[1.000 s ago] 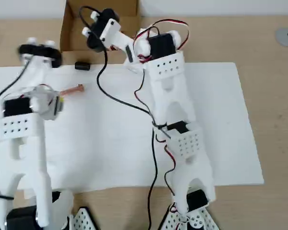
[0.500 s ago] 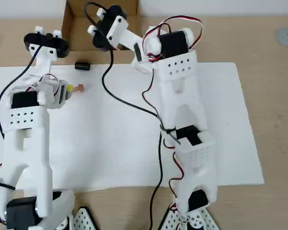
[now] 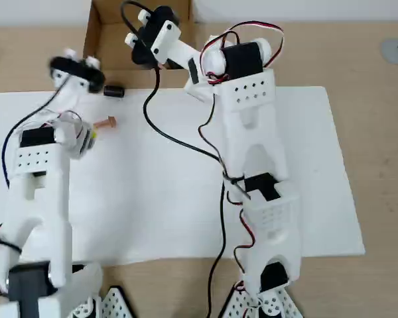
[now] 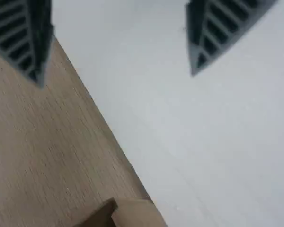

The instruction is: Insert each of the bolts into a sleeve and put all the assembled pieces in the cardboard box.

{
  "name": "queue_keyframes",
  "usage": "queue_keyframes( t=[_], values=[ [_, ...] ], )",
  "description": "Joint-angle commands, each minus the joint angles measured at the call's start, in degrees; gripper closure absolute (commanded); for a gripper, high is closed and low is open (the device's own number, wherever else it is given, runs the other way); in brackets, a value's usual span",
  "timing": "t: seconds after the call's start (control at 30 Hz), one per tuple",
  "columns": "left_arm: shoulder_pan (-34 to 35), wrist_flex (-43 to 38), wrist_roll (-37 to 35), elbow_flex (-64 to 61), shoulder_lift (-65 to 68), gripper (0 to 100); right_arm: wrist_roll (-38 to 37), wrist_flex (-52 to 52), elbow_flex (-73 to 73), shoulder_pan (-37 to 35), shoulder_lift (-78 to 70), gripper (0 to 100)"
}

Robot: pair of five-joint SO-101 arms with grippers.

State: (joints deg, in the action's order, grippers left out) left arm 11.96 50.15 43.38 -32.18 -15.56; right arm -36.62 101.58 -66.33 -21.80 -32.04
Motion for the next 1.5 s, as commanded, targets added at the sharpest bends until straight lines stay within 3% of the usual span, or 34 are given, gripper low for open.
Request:
queue_keyframes(
  t=[0.0, 0.27, 0.67, 1.03, 1.37, 1.47],
  values=[
    [1.05, 3.78, 8.18, 6.33, 3.65, 82, -0.44, 0.88, 0.13, 0.84, 3.82, 75.9],
    [0.53, 8.26, 14.59, 21.19, 15.25, 82, -0.53, 0.97, 5.93, 0.92, 4.00, 75.9],
    [-2.81, 12.75, 22.07, 28.92, 25.45, 82, -0.35, 0.97, 6.29, 1.45, 4.00, 75.9],
    [-3.25, 12.57, 37.10, 35.60, 33.36, 82, -0.26, 0.97, 6.37, 1.45, 4.00, 76.0],
    [-5.54, 13.19, 37.27, 55.56, 52.00, 82, -0.18, 0.97, 9.45, 1.27, 4.00, 76.0],
    [-6.59, 13.19, 34.46, 60.92, 56.22, 82, -0.18, 0.97, 11.56, 1.27, 4.00, 76.0]
  ],
)
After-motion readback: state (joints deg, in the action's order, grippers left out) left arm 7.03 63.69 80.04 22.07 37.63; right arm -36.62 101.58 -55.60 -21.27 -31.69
